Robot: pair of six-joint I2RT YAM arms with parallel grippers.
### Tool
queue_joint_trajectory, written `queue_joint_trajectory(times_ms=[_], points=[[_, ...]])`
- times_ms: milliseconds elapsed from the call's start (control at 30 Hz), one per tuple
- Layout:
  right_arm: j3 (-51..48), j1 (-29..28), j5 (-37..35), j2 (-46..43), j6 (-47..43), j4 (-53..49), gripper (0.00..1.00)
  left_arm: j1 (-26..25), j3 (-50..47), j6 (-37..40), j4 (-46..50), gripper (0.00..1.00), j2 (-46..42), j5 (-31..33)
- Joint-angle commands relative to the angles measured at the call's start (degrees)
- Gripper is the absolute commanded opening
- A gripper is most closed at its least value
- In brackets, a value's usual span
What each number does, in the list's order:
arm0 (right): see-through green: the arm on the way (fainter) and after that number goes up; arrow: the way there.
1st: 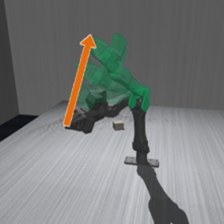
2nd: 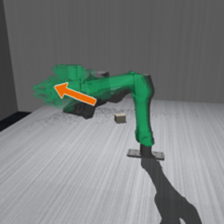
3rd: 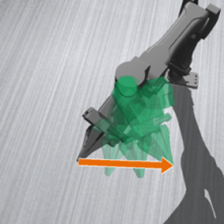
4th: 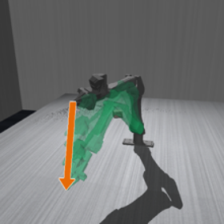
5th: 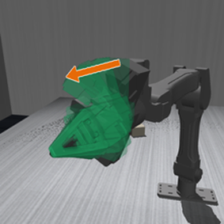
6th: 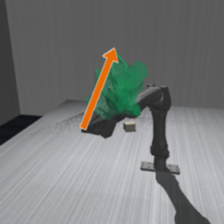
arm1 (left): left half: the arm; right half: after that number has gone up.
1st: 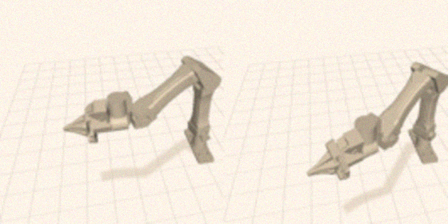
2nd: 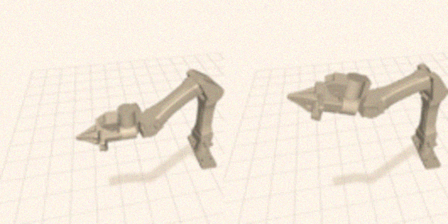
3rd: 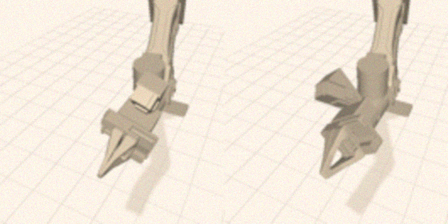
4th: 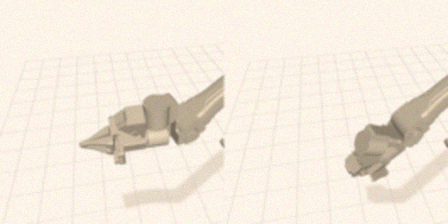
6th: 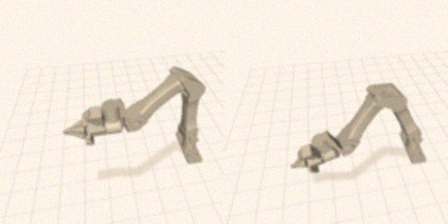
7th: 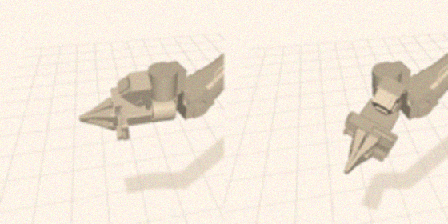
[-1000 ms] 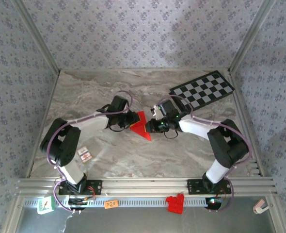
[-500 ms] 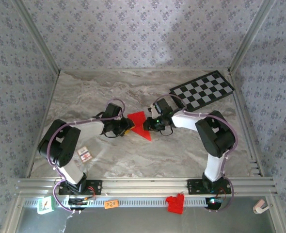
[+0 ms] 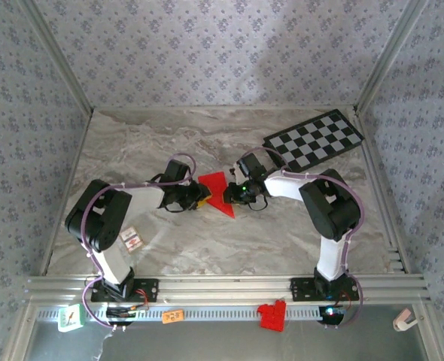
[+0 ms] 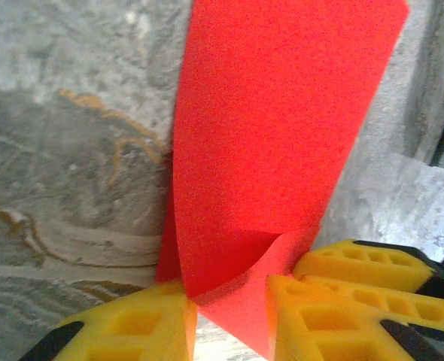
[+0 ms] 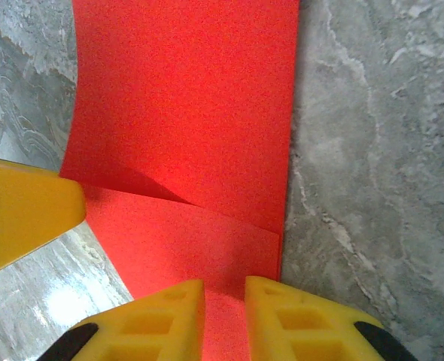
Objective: Fold a paper plane with a square sheet of paper (pick it up from the middle)
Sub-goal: Third fold the triangle at the center of the table, then fourth fold the wing at the center of the table.
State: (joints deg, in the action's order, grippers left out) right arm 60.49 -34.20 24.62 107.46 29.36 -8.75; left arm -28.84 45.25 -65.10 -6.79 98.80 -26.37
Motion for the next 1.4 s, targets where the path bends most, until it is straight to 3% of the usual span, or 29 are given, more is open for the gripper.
queue_joint_trajectory(times_ms=[0, 400, 867, 1167, 1367], points=[[0.8, 0.2, -1.2, 1.2, -0.3, -2.3, 0.23, 0.7, -1.0, -1.0, -4.9, 0.29, 0.5, -2.9], [0.8, 0.3, -1.7, 2.1, -1.0, -3.2, 0.21, 2.1, -3.8, -3.5, -16.3, 0.27, 2.9, -7.3], [0.4, 0.4, -2.1, 1.7, -1.6, -3.1, 0.21, 3.0, -5.9, -2.7, -20.2, 0.22, 3.8, -8.0], [0.5, 0.3, -2.6, 0.5, -2.4, -3.1, 0.22, 3.0, -5.9, -2.4, -19.7, 0.11, 3.9, -8.0], [0.9, 0.3, -3.3, -1.6, -3.9, -3.1, 0.24, 3.1, -5.9, -1.7, -18.5, 0.09, 3.3, -7.8]])
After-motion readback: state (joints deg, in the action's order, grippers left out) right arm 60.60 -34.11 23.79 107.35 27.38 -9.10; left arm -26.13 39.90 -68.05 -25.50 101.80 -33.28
